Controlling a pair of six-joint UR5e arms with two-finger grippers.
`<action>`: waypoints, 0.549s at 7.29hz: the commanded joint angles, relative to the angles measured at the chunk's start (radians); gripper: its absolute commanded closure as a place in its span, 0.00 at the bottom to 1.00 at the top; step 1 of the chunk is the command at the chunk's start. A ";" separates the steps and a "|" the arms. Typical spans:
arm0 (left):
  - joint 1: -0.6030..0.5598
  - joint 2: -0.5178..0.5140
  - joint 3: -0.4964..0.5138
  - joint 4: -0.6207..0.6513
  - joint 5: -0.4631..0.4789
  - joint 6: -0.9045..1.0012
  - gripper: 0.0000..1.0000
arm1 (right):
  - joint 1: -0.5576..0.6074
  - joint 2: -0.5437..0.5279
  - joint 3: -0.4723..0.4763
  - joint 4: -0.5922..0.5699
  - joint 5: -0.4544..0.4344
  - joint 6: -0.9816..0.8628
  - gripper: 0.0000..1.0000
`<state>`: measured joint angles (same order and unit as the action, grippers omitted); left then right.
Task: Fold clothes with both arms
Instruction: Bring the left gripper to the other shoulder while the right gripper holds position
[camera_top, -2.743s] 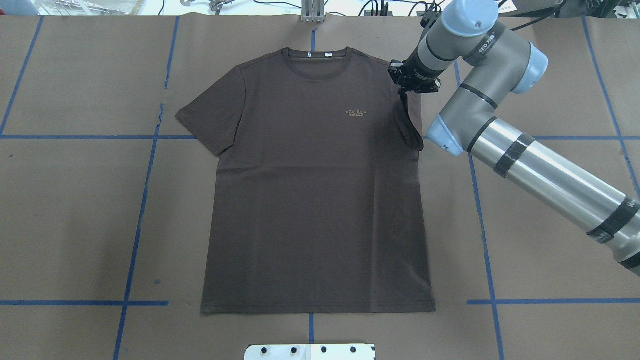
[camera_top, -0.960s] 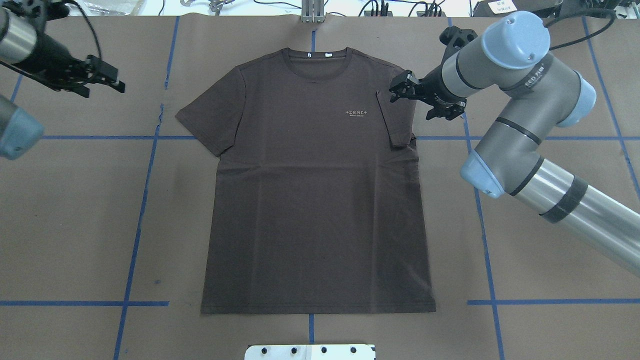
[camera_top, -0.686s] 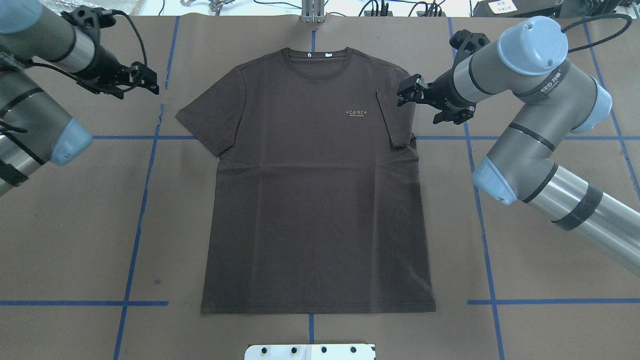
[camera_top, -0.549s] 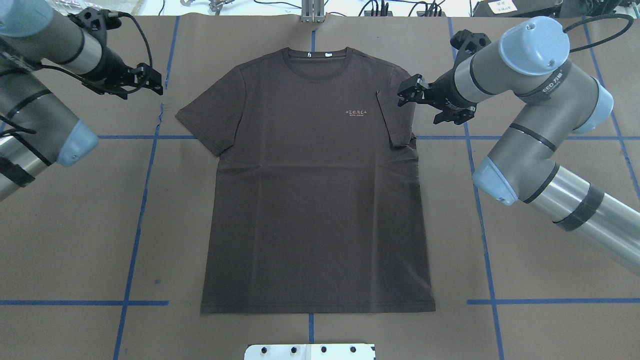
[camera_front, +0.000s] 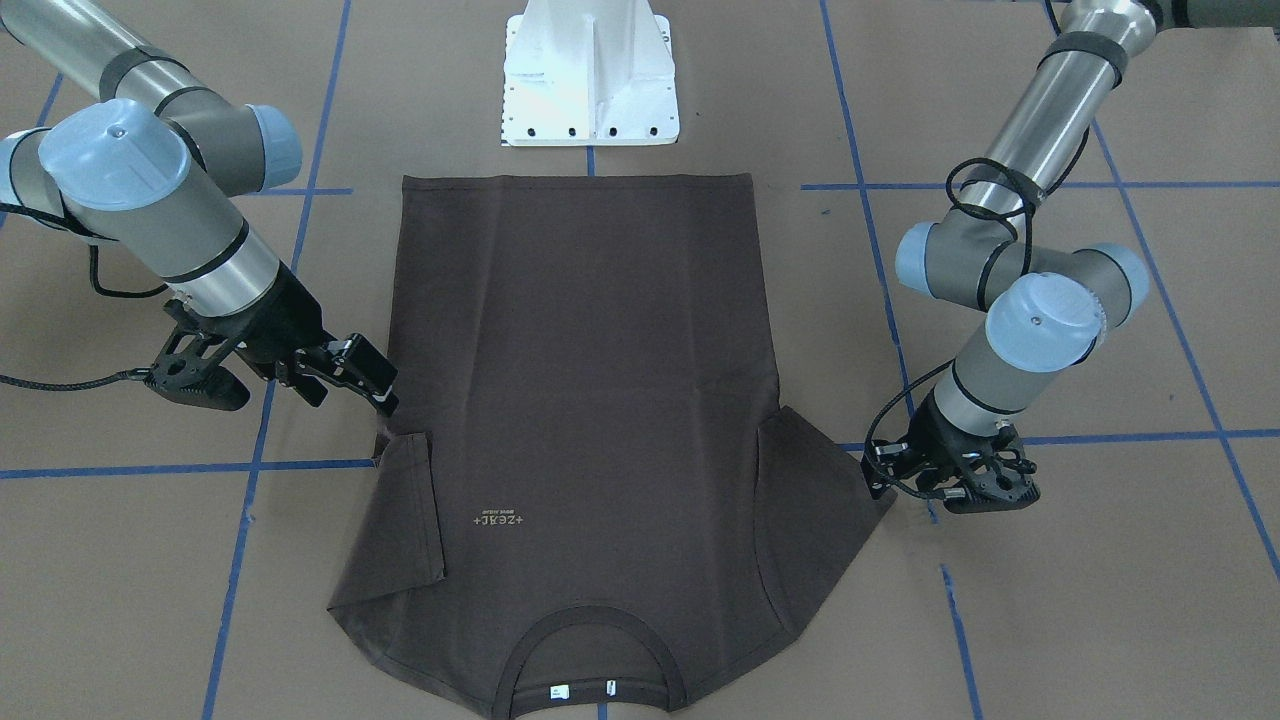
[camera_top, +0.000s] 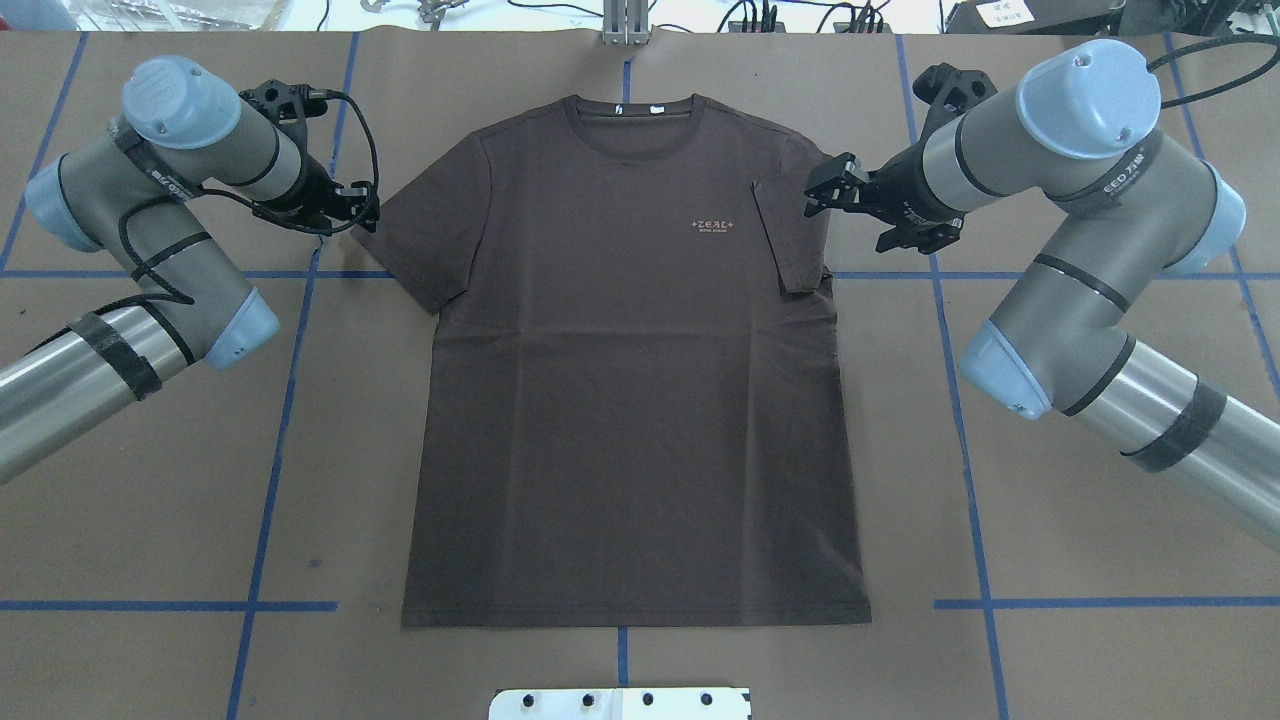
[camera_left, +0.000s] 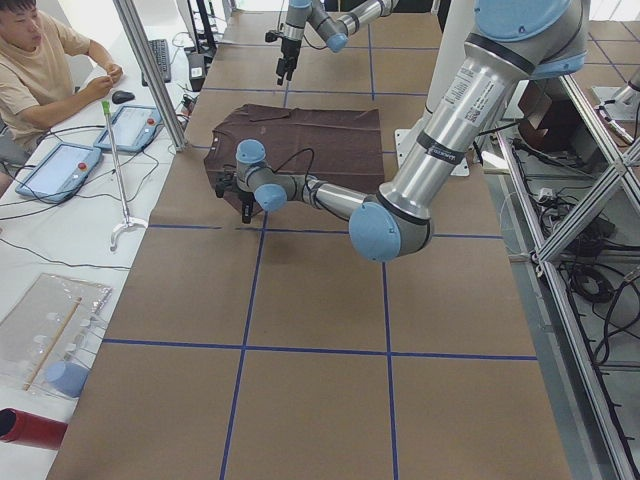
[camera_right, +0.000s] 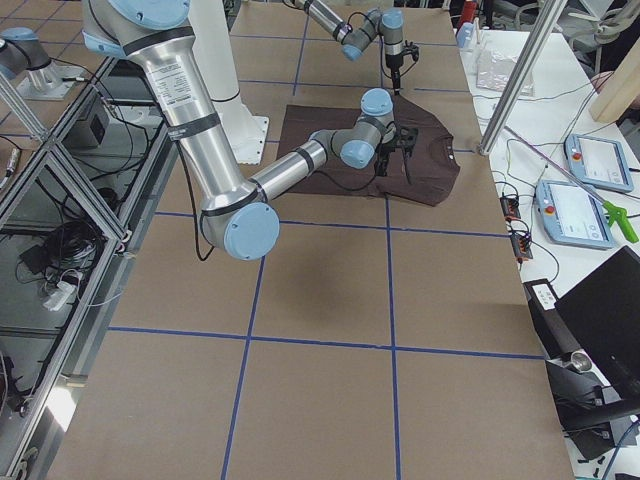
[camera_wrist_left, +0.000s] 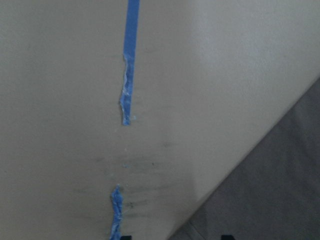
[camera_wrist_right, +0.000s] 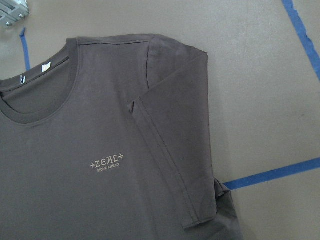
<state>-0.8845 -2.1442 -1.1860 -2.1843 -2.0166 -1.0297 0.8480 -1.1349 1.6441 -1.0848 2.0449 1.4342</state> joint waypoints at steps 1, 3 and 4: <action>0.004 -0.025 0.032 -0.002 0.035 0.000 0.43 | -0.001 -0.002 -0.001 0.002 0.001 0.000 0.00; 0.004 -0.026 0.034 -0.002 0.036 -0.003 0.67 | -0.001 -0.003 -0.003 0.000 0.001 0.000 0.00; 0.006 -0.028 0.040 0.000 0.036 -0.003 0.70 | -0.001 -0.009 -0.003 0.002 0.001 0.000 0.00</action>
<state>-0.8801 -2.1702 -1.1515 -2.1856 -1.9817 -1.0314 0.8468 -1.1397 1.6419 -1.0838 2.0462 1.4343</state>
